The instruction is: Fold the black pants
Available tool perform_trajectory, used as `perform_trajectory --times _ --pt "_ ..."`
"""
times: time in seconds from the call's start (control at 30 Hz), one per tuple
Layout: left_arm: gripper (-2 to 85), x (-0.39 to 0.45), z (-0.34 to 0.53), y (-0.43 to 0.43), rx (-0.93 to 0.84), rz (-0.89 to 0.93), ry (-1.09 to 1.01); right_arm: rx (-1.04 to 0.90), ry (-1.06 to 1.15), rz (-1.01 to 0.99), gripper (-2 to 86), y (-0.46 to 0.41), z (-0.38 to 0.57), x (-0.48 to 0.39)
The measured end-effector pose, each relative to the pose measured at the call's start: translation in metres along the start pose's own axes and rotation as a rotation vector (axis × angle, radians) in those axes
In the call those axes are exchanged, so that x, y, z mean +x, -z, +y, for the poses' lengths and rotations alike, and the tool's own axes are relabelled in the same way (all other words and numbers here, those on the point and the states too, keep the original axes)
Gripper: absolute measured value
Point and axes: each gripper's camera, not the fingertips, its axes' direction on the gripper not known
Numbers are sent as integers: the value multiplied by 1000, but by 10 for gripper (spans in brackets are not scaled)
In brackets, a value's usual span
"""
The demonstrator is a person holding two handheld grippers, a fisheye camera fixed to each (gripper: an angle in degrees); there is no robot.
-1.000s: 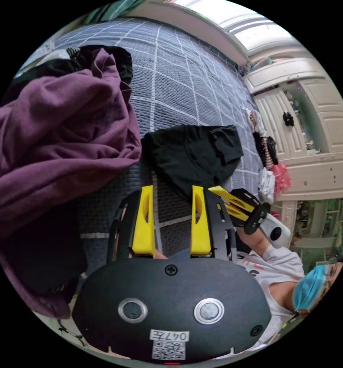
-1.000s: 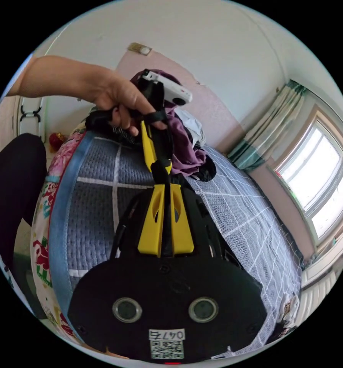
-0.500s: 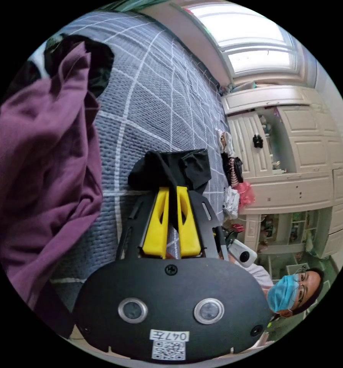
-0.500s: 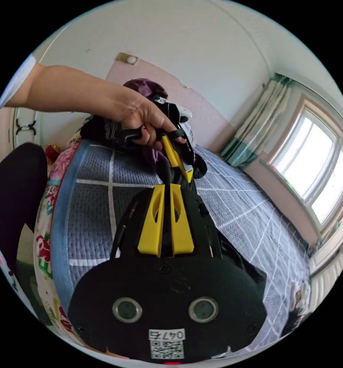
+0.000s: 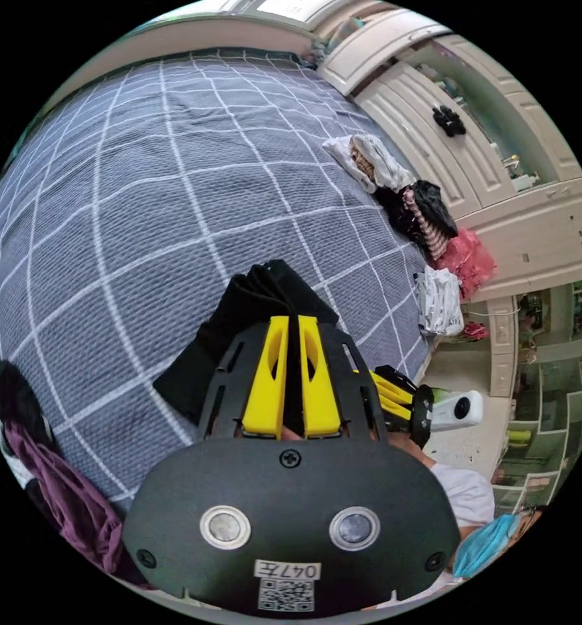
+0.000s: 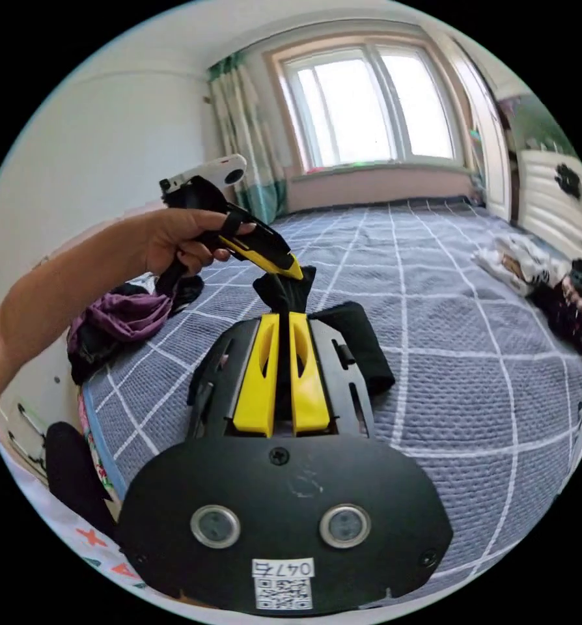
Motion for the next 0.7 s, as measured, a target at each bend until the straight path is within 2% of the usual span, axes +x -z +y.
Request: perform_trajectory --times 0.1,0.2,0.27,0.37,0.43,0.5,0.57,0.7 --pt "76 13 -36 -43 -43 18 4 -84 -99 -59 12 -8 -5 60" --pt "171 17 -55 -66 -54 204 -1 -150 -134 -71 20 -11 -4 101" --pt "194 24 -63 -65 -63 270 -36 -97 -160 5 17 3 -1 117" --pt "187 45 -60 -37 1 176 -145 -11 -140 119 3 30 -8 128" --pt "155 55 -48 -24 11 19 -207 3 -35 122 -3 36 -22 119" --pt "117 55 -41 -32 -13 -14 -237 -88 169 107 -6 23 -46 96" --pt "98 51 -36 -50 -55 18 -248 -184 271 128 -7 3 -57 85" --pt "62 25 -32 -94 47 -18 -134 -323 232 263 -6 -27 -59 112"
